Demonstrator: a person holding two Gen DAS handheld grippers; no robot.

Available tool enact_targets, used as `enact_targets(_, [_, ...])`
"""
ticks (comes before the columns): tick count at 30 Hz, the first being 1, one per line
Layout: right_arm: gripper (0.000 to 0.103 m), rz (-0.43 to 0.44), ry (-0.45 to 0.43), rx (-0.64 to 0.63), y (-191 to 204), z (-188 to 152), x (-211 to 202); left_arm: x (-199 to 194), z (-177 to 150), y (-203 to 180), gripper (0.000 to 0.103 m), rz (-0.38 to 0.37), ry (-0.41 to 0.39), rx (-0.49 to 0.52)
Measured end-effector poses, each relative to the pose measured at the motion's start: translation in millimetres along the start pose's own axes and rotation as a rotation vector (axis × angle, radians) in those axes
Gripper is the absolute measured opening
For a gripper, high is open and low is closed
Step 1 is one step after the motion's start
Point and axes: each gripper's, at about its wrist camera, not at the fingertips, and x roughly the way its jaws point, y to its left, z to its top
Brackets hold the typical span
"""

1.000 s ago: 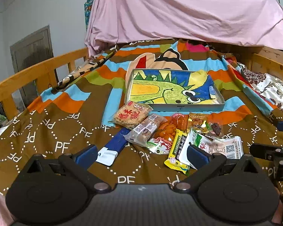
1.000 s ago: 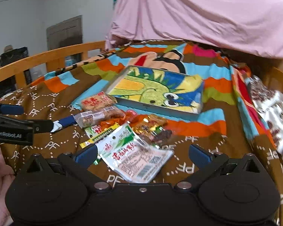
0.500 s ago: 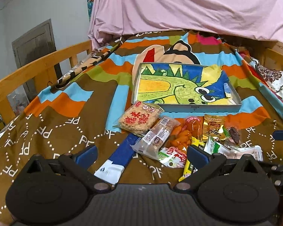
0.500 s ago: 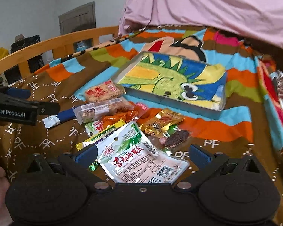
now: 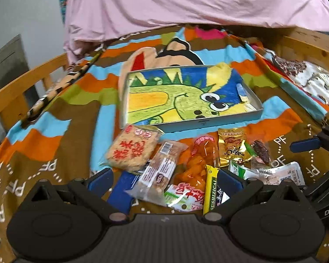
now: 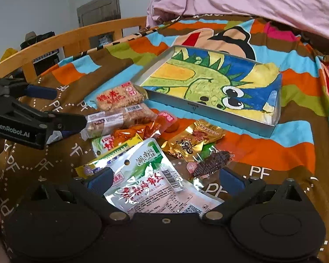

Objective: Organize snacks
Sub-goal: 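Move both tools down toward the snack pile in front of the tray, then grasp the white-green seaweed packet with the right tool while the left tool reaches the yellow packet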

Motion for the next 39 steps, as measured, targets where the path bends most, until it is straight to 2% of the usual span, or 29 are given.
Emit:
enact_targets(8, [0.102,-0.006,0.018,0.017,-8.9,-2.3,8.2,24.7,-0.5,8.4,0.103,-0.057,0.035,-0.046])
enact_targets(12, [0.102,-0.002,0.017,-0.044,-7.9,-2.3,7.3,27.1,-4.3,15.8,0.103,-0.098,0.063,-0.074])
enact_targets(21, [0.102,0.076,0.049,-0.233,2.3,-7.8,6.1,35.6,-10.9,13.1,0.103,-0.233,0.116,-0.051])
enact_targets(28, [0.102,0.083,0.139,-0.298,0.8,-17.0,15.5,42.5,-17.7,2.0,0.103,-0.291,0.159,-0.002])
enact_targets(31, [0.102,0.092,0.141,-0.321,-0.5,-18.7,19.7,42.0,-19.8,-4.9,0.103,-0.299,0.159,0.039])
enact_targets(39, [0.102,0.232,0.193,-0.344,-6.8,-16.1,31.9,42.1,-23.7,-15.7,0.103,-0.348,0.180,0.093])
